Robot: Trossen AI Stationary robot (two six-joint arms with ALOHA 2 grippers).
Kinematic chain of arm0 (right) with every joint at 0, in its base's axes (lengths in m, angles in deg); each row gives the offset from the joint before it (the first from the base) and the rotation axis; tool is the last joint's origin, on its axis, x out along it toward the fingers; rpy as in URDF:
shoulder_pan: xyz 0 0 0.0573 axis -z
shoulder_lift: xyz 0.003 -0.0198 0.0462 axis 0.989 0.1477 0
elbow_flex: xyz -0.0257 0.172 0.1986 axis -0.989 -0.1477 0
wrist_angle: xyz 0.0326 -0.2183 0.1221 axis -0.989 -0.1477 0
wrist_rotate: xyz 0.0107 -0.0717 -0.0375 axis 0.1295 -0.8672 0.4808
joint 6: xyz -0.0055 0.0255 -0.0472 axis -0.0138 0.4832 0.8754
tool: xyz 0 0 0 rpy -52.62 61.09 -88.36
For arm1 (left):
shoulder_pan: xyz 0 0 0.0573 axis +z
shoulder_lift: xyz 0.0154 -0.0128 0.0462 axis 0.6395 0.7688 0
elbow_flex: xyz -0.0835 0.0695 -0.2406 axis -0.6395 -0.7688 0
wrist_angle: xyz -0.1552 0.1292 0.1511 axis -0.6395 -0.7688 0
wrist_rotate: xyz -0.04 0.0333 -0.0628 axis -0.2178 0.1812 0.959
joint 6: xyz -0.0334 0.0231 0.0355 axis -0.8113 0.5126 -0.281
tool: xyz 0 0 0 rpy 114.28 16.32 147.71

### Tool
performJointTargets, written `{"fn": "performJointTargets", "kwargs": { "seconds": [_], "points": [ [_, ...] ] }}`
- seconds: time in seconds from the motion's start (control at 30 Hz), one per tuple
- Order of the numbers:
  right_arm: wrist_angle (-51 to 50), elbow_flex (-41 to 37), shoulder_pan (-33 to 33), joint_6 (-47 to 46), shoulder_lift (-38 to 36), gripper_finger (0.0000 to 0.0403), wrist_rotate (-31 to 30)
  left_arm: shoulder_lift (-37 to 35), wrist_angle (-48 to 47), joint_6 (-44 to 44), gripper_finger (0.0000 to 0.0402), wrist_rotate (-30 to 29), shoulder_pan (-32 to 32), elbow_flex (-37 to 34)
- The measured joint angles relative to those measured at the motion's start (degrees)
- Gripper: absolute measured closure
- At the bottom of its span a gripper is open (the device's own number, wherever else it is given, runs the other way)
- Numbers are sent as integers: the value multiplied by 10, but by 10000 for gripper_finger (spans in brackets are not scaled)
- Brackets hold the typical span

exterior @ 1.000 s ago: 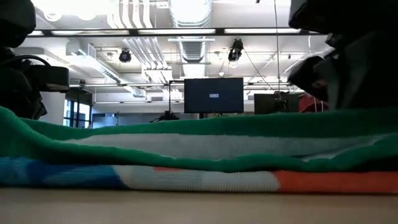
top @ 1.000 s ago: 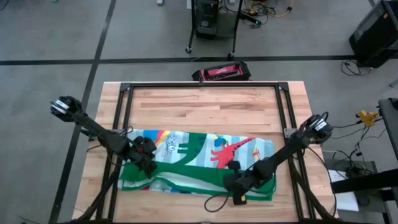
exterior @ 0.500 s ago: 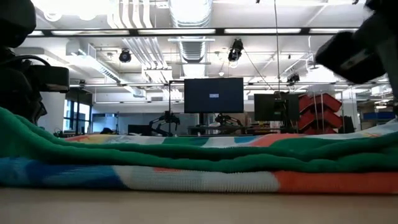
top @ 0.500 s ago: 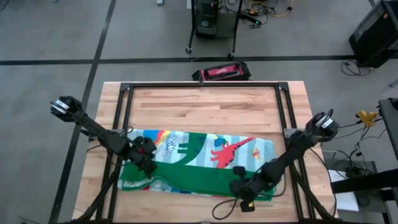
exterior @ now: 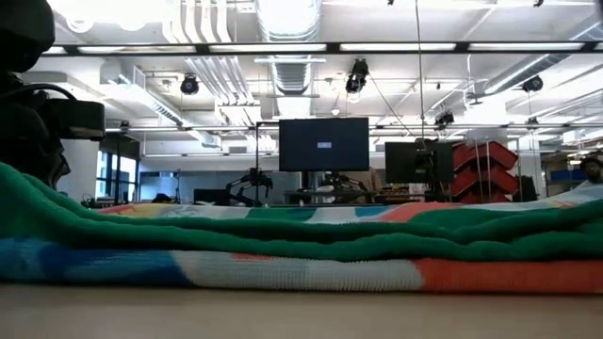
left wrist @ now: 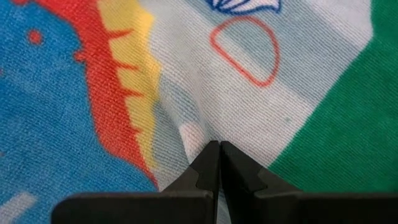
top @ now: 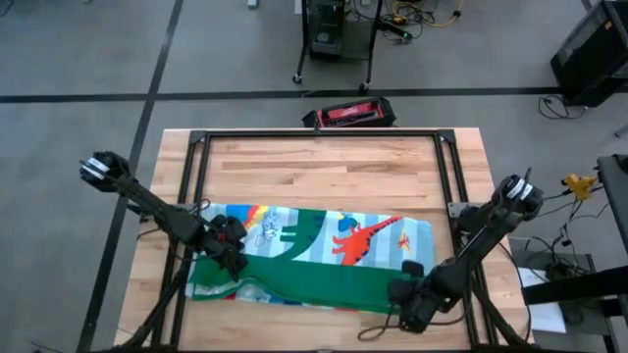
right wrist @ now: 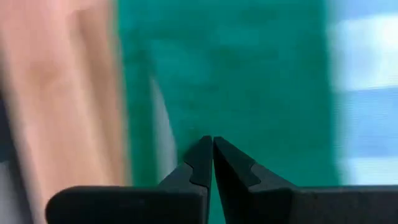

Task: Roll towel
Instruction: Fold the green microfiber towel

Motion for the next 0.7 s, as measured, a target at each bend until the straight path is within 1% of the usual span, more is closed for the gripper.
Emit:
{"fn": "performJointTargets", "kwargs": {
  "seconds": [0.07,0.1,0.17,0.23,0.37,0.43,0.5,0.57,0.67,0.7],
  "points": [
    [49,1,-3,22,7,403,33,0,0,-2,402,0,0,0],
    [58,1,-4,27,8,403,46,0,0,-2,402,0,0,0],
    [38,5,-5,25,6,403,49,0,0,-3,402,0,0,0],
    [-11,16,-8,16,-5,403,16,0,0,-3,402,0,0,0],
    [-131,38,-23,-18,-30,403,-98,-1,-4,6,402,0,0,5],
    [-184,36,-25,-45,-34,403,-139,-1,-4,15,402,0,0,10],
    [-217,25,-13,-67,-34,403,-152,-1,-4,23,402,0,0,16],
    [-219,11,10,-71,-27,403,-149,-1,-5,33,402,2,0,22],
    [-210,-3,43,-44,-21,403,-145,-3,-30,44,402,32,0,39],
    [-206,-6,52,-26,-20,403,-135,-3,-44,45,402,42,0,45]
  ]
}}
